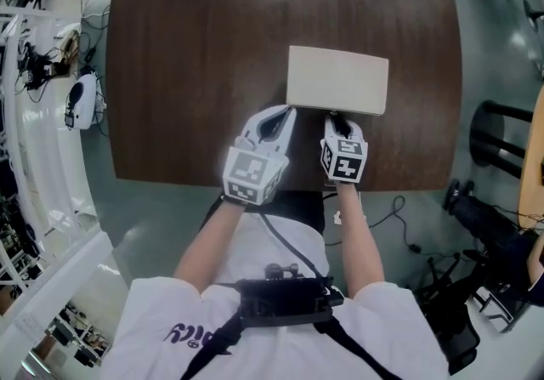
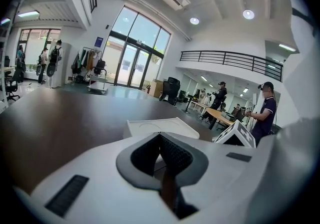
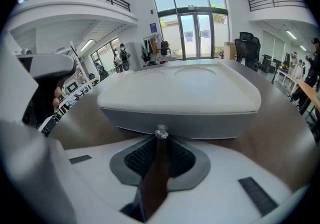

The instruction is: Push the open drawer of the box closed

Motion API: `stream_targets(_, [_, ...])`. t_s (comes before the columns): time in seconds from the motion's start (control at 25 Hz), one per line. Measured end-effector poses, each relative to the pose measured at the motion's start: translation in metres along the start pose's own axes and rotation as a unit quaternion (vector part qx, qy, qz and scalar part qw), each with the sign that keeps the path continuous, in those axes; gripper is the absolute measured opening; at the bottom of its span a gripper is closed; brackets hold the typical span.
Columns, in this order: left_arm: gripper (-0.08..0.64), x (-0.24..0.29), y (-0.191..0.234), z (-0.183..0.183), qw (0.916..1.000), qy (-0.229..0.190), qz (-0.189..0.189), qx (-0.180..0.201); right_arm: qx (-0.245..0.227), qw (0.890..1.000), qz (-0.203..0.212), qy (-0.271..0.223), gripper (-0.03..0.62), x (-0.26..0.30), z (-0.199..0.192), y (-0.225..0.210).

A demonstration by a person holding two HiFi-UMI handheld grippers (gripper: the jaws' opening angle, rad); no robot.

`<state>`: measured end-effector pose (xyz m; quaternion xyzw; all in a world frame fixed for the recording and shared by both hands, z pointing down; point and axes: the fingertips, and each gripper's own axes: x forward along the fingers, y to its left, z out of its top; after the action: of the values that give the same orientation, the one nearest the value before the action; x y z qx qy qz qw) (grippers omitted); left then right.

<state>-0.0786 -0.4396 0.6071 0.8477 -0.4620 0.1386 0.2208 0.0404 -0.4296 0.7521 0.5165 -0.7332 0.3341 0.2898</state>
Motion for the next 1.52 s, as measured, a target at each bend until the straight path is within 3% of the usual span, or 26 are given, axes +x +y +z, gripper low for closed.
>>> stream_targets(0.56, [0.012, -0.022, 0.019, 0.006, 0.9998, -0.011, 0.019, 0.0, -0.009, 1.0, -0.001, 0.002, 0.069, 0.008, 0.001, 0.012])
stream_targets(0.84, [0.011, -0.042, 0.006, 0.006, 0.9996, -0.02, 0.002, 0.022, 0.053, 0.999, 0.004, -0.001, 0.069, -0.006, -0.028, 0.011])
stream_targets(1.04, [0.011, -0.057, -0.002, 0.008, 0.9993, -0.024, -0.011, 0.026, 0.067, 0.997, 0.0, -0.05, 0.069, -0.043, -0.015, 0.021])
stream_targets(1.24, [0.011, -0.076, -0.015, 0.018, 0.9981, -0.043, -0.024, 0.037, 0.046, 0.992, 0.002, -0.118, 0.068, -0.092, 0.019, 0.039])
stream_targets(1.52, [0.011, -0.102, -0.019, 0.063, 0.994, -0.1, -0.019, 0.04, 0.014, 0.972, 0.015, -0.235, 0.005, -0.165, 0.082, 0.083])
